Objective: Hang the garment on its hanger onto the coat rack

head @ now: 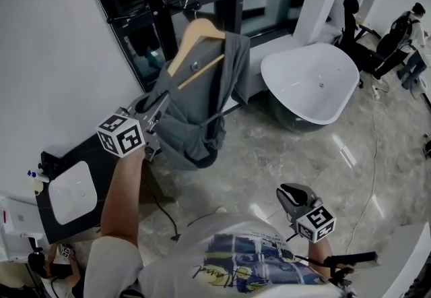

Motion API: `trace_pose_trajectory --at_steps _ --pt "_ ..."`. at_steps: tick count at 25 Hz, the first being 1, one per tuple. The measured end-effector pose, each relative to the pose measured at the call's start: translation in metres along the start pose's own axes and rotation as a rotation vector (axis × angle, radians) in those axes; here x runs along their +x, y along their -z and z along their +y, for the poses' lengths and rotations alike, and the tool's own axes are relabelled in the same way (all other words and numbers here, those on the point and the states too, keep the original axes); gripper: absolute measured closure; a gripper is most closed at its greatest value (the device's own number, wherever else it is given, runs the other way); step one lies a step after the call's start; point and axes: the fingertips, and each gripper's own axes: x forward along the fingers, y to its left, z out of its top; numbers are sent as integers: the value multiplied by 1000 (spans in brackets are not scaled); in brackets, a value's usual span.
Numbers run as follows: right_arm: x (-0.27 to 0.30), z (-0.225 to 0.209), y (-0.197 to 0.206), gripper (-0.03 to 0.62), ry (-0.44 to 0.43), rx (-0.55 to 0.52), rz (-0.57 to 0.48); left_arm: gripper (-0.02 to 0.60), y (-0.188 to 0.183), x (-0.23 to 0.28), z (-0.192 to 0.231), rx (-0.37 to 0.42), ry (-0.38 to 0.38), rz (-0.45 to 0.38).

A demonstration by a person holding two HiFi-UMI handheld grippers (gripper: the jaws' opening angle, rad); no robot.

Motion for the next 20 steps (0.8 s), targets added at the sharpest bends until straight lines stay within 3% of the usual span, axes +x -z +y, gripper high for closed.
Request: trace_pose_trajectory --at_steps 12,20 --pt "11 4 -9 533 -17 17 35 541 23 -11 47 -8 -77 31" --pt "-2 3 7 533 -28 11 55 531 25 -11 50 65 -129 50"
